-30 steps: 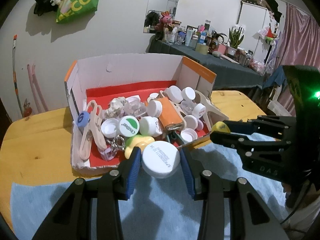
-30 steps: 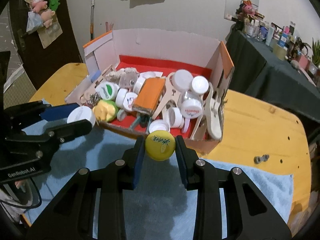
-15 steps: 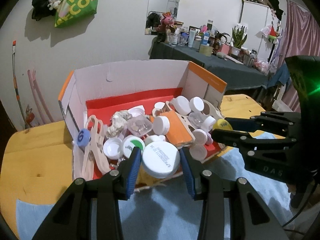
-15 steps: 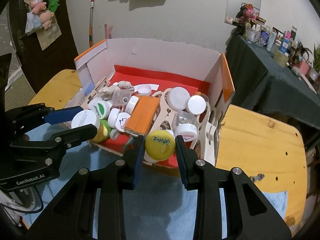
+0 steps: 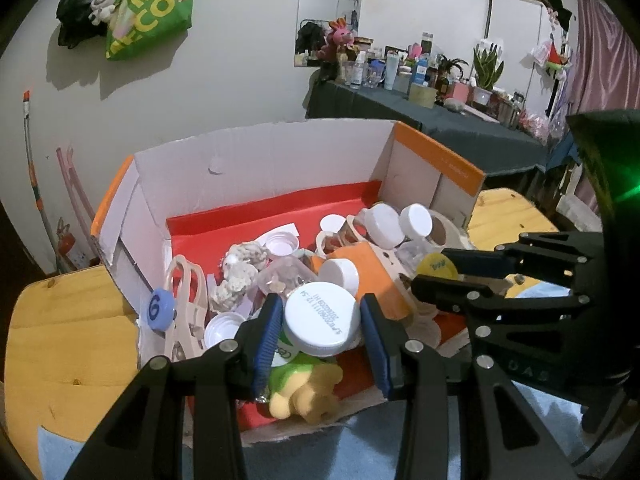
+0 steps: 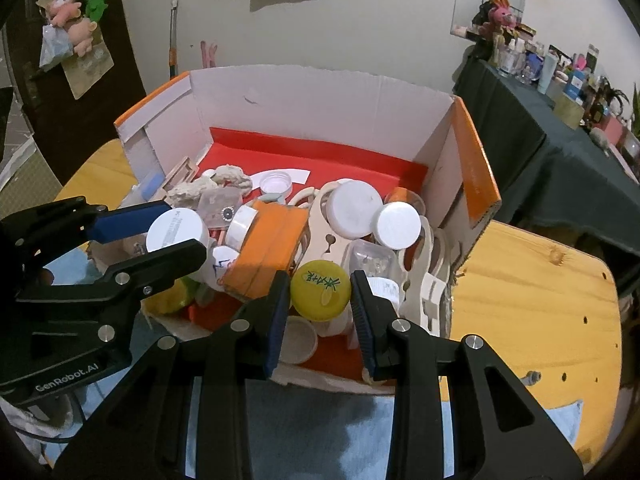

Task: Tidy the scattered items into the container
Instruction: 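Lower the white cap and yellow cap into the box among the items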

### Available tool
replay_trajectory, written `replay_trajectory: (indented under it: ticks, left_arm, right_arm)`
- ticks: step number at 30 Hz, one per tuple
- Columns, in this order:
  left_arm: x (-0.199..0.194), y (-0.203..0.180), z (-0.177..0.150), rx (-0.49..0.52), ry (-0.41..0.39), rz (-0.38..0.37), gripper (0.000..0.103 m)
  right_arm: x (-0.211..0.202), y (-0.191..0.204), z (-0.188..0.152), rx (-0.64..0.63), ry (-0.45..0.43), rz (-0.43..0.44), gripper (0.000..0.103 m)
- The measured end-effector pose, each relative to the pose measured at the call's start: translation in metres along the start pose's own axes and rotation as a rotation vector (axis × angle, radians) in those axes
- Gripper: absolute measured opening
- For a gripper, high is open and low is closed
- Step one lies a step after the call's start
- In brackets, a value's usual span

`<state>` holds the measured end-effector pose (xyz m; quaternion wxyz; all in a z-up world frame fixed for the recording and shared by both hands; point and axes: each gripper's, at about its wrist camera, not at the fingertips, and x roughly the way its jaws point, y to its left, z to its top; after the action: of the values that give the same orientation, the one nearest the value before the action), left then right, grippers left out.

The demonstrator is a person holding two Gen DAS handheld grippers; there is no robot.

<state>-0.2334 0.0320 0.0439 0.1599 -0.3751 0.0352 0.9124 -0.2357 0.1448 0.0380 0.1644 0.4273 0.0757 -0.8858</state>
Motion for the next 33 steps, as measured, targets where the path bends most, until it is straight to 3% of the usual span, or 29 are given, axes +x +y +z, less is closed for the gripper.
replay_trajectory:
  ticks: [33]
  left_arm:
    - [0.0063, -0.0047, -0.0056, 0.011, 0.014, 0.005, 0.043]
  right_arm:
    - [0.0109, 0.0048, -0.0029, 0.004, 0.024, 0.008, 0.030]
